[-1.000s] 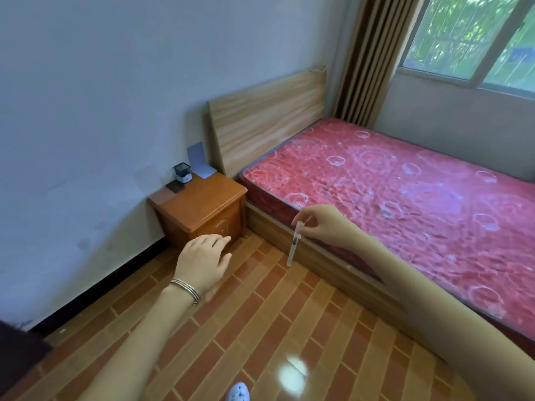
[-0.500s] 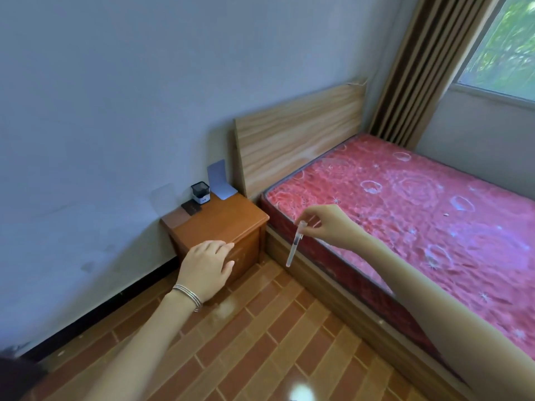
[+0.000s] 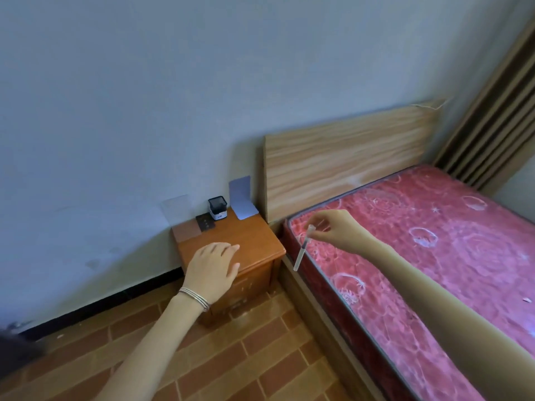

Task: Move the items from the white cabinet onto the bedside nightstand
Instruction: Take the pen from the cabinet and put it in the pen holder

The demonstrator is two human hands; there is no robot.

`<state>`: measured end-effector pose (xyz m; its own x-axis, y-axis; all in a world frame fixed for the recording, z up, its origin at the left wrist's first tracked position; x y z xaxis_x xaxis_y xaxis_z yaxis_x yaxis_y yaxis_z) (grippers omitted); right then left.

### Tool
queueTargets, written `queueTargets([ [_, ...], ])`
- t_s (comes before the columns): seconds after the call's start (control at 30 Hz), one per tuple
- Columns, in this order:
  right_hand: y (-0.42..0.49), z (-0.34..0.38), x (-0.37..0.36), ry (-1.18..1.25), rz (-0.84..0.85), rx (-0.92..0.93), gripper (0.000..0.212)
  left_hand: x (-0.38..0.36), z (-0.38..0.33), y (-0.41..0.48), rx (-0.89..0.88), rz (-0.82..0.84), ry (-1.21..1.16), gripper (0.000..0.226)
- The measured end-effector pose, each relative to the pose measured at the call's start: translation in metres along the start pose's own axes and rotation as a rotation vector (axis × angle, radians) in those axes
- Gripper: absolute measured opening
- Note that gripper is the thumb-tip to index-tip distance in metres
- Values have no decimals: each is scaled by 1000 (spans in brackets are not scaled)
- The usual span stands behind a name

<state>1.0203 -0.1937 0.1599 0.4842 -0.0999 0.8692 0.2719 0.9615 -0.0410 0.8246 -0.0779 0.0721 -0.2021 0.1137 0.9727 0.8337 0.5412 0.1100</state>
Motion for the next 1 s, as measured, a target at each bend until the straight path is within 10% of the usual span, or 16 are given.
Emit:
queueTargets([
  [1.0,439,-95,-167,230,174,-88,9,-204,243,244,310,455,-5,51],
])
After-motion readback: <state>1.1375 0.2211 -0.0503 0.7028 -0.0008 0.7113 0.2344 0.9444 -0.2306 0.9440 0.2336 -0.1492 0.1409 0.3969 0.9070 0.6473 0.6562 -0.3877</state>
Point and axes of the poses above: each hand's wrist, its own y-axis towards the middle knuckle, its own x-axis out of the back of the hand, z = x × y, the point moved 8 cm from there along y, towards the middle knuckle, and after that the axes turned 6 degrees about z, right-handed, at the moved point
